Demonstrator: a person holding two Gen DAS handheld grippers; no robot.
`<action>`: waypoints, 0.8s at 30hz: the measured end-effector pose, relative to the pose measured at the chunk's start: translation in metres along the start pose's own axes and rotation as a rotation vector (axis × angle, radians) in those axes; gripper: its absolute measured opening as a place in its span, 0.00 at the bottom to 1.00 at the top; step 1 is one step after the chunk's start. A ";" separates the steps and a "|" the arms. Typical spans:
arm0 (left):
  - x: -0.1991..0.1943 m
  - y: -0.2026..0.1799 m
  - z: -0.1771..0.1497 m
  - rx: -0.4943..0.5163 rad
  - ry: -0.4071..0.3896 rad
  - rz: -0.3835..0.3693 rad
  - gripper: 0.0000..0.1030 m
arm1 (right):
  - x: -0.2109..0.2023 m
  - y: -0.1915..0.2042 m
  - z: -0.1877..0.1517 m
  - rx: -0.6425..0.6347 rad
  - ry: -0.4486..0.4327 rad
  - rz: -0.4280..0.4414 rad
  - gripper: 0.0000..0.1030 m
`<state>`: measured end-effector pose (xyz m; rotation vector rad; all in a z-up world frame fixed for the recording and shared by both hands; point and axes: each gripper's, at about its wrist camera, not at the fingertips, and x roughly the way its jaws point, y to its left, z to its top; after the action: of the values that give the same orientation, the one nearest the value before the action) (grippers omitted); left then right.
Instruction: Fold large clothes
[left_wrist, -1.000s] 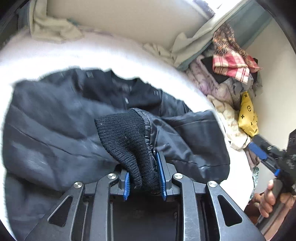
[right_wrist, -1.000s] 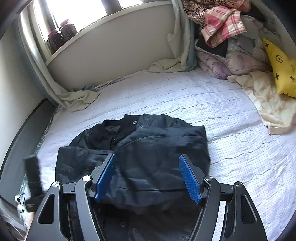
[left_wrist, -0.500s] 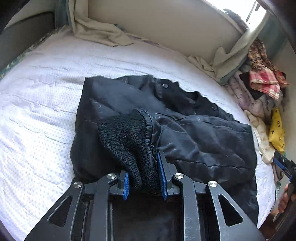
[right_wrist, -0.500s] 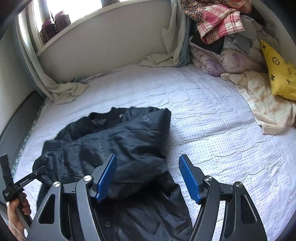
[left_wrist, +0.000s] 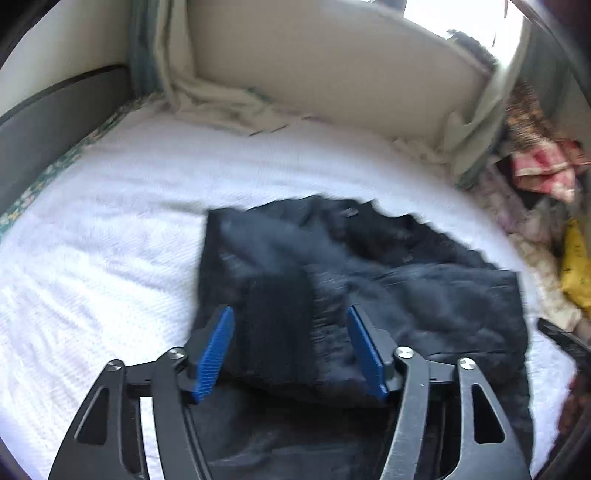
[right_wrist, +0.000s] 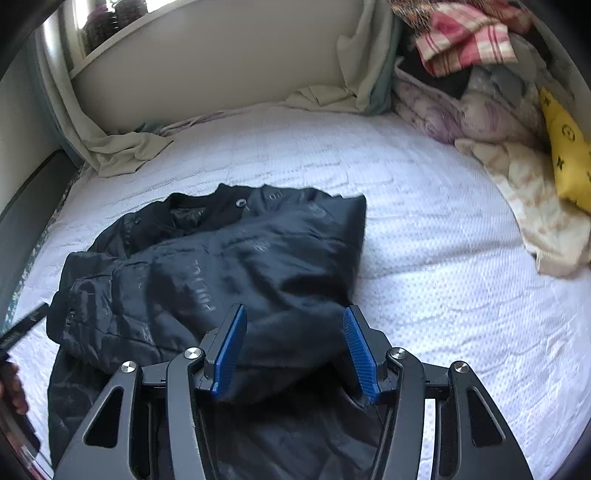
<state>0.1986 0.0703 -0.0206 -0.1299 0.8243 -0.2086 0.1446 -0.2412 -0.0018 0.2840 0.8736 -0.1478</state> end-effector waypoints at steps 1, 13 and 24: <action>0.001 -0.008 0.001 0.016 0.000 -0.020 0.69 | 0.001 0.004 0.000 -0.015 -0.009 -0.008 0.51; 0.073 -0.041 -0.031 0.171 0.133 0.092 0.69 | 0.060 0.040 -0.019 -0.164 0.060 -0.066 0.45; 0.090 -0.036 -0.043 0.176 0.149 0.091 0.70 | 0.101 0.040 -0.038 -0.177 0.057 -0.102 0.46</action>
<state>0.2208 0.0130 -0.1067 0.0898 0.9537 -0.2059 0.1902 -0.1925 -0.0959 0.0785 0.9514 -0.1564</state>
